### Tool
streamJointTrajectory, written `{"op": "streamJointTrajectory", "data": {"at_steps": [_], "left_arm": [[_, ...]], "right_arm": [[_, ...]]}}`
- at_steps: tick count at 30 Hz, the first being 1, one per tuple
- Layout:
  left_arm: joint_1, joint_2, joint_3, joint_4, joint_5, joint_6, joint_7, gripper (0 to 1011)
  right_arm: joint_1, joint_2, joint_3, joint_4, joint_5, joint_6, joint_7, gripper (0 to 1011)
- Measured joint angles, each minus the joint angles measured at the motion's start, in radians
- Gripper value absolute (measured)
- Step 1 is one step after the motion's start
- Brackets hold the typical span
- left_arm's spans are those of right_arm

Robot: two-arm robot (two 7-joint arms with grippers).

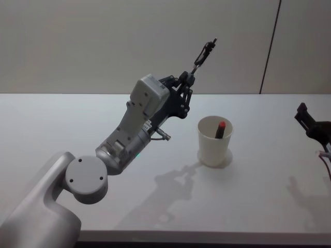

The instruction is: Place the pen into the pen holder.

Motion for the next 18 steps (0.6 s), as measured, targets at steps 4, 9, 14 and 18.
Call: {"op": "streamJointTrajectory", "data": {"at_steps": [4,9,14,18], "left_arm": [[0.001,0.0,0.0,-0.002,0.005,0.006,0.004,129],[0.001,0.001,0.001,-0.004,0.011,0.011,0.007,130],[0.002,0.001,0.001,-0.005,0.013,0.014,0.009,130],[0.002,0.001,0.001,-0.006,0.015,0.017,0.011,130]], "right_arm": [[0.0,0.0,0.0,0.0,0.0,0.0,0.001,1002],[0.0,0.002,0.001,0.0,0.003,-0.001,0.013,1002],[0.001,0.007,0.003,0.002,0.017,-0.001,0.051,1002],[0.004,0.012,0.004,0.006,0.03,0.0,0.091,1002]]}}
